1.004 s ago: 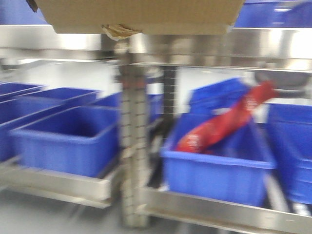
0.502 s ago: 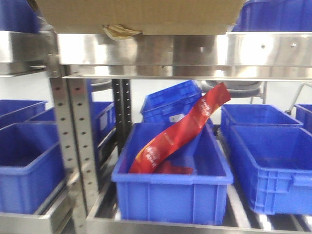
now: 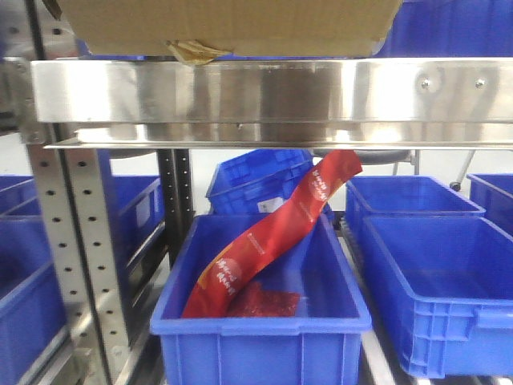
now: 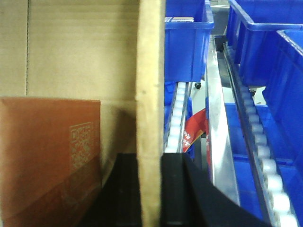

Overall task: Stack two boxes on right shelf middle
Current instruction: 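Drive the base with the held boxes to the steel shelf rack, then push the held boxes forward onto the middle shelf with both grippers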

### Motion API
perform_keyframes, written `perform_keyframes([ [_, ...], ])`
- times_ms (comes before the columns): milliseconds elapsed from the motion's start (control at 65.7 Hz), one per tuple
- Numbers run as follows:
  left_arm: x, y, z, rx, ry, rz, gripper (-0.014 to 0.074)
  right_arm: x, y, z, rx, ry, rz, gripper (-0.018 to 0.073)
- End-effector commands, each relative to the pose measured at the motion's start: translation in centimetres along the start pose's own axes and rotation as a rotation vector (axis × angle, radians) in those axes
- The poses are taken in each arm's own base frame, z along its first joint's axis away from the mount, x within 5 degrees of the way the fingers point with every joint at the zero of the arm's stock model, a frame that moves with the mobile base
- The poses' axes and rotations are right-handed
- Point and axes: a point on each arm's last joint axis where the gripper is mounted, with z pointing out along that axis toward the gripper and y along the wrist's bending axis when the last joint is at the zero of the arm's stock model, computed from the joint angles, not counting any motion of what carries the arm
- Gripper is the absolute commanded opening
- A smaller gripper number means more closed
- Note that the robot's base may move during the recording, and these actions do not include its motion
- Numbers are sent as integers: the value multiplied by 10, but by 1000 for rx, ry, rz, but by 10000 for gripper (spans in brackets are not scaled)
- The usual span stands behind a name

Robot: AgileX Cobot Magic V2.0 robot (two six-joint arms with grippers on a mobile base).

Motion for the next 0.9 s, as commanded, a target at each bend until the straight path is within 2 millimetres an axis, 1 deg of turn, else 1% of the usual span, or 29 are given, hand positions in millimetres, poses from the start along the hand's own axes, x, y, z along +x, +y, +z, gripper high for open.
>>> perform_keyframes([
  [0, -9, 0, -7, 26, -60, 5, -111, -9, 0, -6, -23, -66, -15, -167],
  [882, -9, 0, -7, 26, -60, 5, -111, -9, 0, -6, -23, -66, -15, -167],
])
